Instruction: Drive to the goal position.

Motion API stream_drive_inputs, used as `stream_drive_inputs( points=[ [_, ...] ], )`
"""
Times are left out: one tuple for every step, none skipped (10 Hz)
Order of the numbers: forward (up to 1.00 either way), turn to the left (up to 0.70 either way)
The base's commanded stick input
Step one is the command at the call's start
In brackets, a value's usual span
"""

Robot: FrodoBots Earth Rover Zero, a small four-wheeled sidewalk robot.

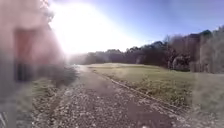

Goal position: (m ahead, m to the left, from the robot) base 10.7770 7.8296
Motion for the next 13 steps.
stream_drive_inputs(
  points=[
    [0.70, 0.00],
    [0.70, 0.00],
    [0.70, 0.00],
    [0.70, 0.27],
    [0.70, 0.27],
    [0.70, 0.27],
    [0.70, 0.27],
    [0.70, 0.27],
    [0.70, 0.27],
    [0.70, 0.27],
    [0.70, 0.25],
    [0.70, 0.08],
    [0.70, 0.00]
  ],
)
